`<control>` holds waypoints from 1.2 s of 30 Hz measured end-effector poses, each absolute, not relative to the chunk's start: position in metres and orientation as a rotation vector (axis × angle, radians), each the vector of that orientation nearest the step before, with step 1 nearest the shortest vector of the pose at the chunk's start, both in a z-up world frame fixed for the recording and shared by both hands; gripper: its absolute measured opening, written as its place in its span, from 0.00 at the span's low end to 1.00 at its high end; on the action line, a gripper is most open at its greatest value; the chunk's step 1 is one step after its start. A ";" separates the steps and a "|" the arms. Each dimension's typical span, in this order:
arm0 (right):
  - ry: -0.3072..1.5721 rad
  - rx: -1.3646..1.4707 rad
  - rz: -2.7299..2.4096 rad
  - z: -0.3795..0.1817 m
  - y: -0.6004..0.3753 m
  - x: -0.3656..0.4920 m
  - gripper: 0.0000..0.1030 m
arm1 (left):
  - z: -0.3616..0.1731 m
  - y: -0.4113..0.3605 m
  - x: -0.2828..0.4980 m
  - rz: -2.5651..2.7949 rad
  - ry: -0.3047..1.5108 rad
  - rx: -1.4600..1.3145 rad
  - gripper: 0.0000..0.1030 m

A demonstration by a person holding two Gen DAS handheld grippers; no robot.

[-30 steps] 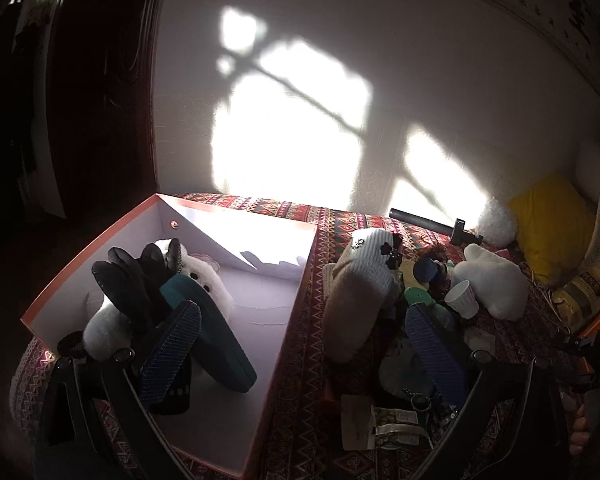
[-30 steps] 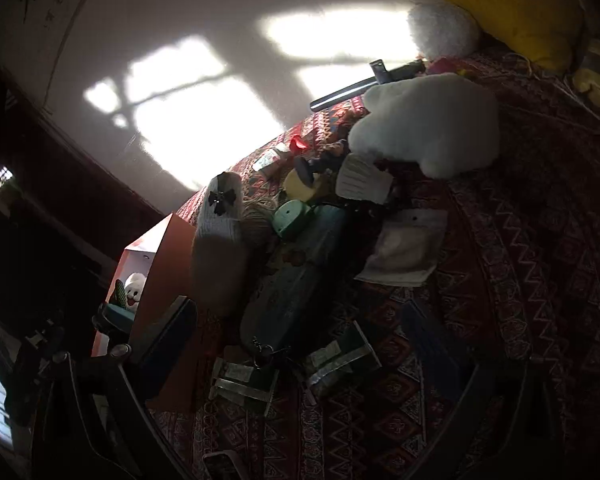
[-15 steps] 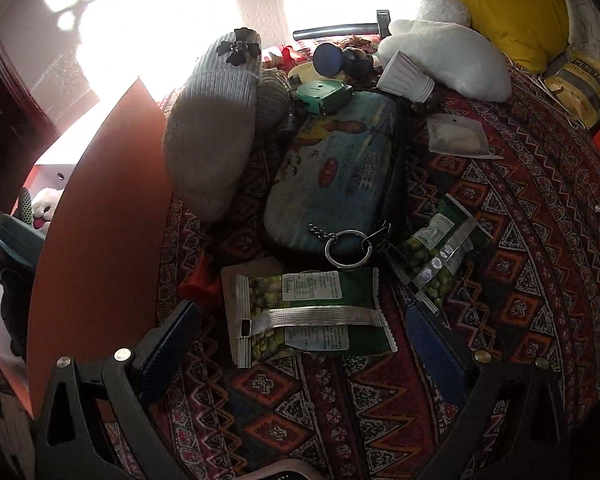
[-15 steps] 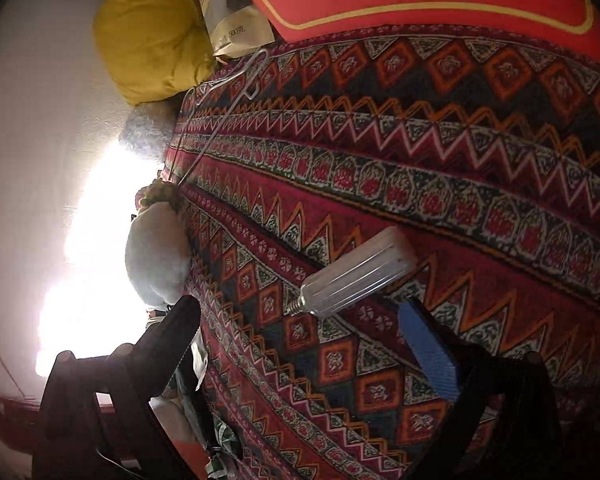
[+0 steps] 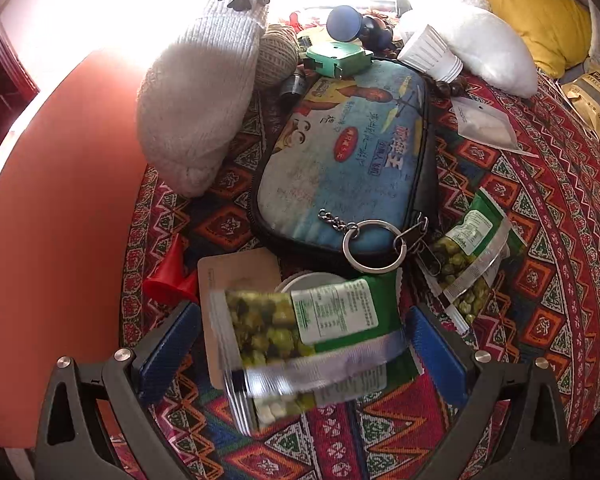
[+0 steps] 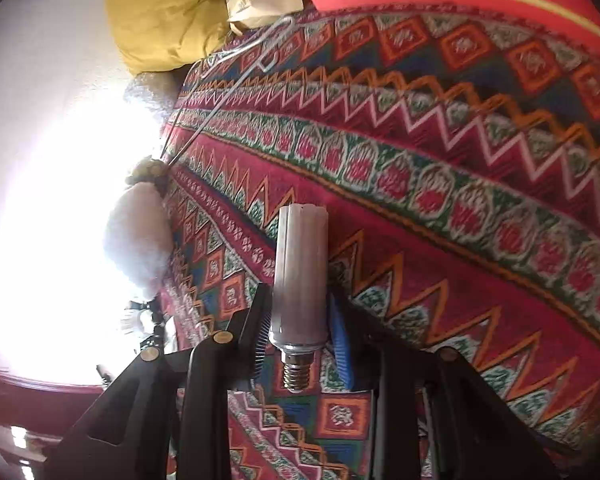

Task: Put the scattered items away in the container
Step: 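Grasp the white cylinder bottle with the right tool while the left reaches the green packet, then grasp the white round lid and green packet with the left tool while the right holds the bottle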

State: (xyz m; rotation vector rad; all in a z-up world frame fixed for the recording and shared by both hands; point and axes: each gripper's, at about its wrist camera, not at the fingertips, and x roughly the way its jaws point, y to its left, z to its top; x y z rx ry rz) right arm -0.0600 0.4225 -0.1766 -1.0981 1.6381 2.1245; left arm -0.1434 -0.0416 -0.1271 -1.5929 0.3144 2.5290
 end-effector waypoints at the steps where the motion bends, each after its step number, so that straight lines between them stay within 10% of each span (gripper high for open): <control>1: 1.673 -1.092 2.142 -0.176 0.420 -0.060 0.26 | -0.129 -0.041 -0.145 2.527 0.311 -1.592 1.00; 2: 1.706 -1.079 2.168 -0.172 0.418 -0.060 0.26 | -0.130 -0.040 -0.145 2.521 0.306 -1.592 0.98; 4: 1.719 -1.057 2.234 -0.163 0.413 -0.064 0.26 | -0.132 -0.039 -0.145 2.497 0.300 -1.600 0.58; 28: 1.733 -1.198 2.551 -0.108 0.308 -0.094 0.26 | -0.073 -0.096 -0.115 2.357 0.075 -1.550 0.57; 36: 1.681 -1.286 2.579 -0.110 0.290 -0.098 0.26 | -0.118 -0.067 -0.116 2.283 0.356 -1.722 0.75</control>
